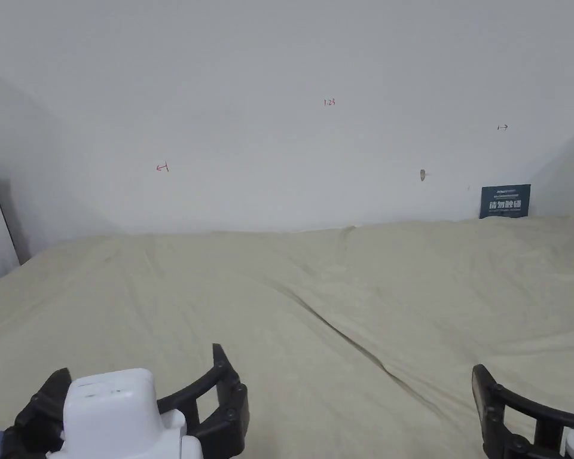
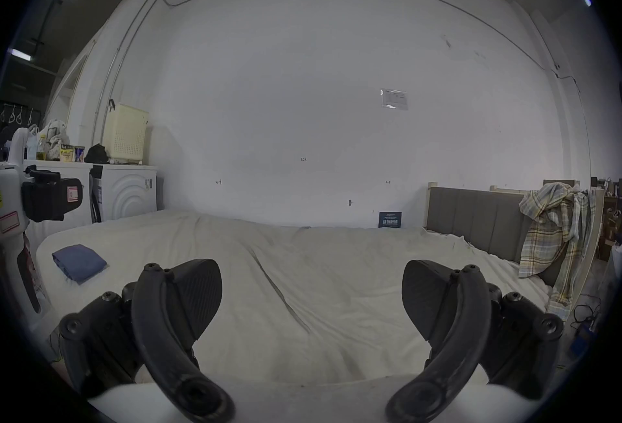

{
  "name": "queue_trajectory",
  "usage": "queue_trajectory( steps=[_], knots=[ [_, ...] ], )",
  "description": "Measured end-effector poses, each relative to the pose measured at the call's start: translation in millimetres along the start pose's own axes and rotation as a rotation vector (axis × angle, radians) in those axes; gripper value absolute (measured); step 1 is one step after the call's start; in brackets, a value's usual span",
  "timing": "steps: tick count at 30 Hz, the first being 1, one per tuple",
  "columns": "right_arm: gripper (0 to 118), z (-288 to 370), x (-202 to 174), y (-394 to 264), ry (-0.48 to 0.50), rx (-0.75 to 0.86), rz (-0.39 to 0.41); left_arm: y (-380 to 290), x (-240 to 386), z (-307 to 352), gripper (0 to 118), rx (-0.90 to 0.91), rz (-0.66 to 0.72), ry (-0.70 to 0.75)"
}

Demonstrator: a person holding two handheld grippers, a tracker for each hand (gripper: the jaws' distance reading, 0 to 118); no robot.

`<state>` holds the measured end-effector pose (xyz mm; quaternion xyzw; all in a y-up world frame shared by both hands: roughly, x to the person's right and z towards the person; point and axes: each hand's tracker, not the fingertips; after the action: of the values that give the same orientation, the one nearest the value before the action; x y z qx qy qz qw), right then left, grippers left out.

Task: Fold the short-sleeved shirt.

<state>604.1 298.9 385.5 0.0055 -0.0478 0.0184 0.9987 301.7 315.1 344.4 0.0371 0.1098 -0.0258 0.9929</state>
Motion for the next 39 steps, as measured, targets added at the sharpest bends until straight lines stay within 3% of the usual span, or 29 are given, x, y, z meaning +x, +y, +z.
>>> queue_trajectory(
  steps=[2, 7, 24, 28, 35, 39],
  knots=[
    [109, 0, 0, -1, 0.005, -0.005, 0.004, -5, -1, 1, 118, 0.026, 0.015, 0.023],
    [109, -4, -2, -7, 0.020, -0.044, 0.013, -2, -9, -9, 118, -0.019, 0.069, -0.159],
    [109, -8, -12, -13, 0.008, -0.070, 0.022, -12, -3, -17, 118, -0.039, 0.002, -0.170],
    [109, -8, -15, -15, 0.016, -0.079, 0.036, -11, 9, -16, 118, -0.073, -0.022, -0.067],
    [109, -10, -21, -19, 0.031, -0.109, 0.052, -13, 15, -11, 118, -0.065, -0.061, -0.190],
    [109, -11, -24, -20, 0.030, -0.114, 0.049, -16, 18, -9, 118, -0.048, -0.071, -0.186]
  ],
)
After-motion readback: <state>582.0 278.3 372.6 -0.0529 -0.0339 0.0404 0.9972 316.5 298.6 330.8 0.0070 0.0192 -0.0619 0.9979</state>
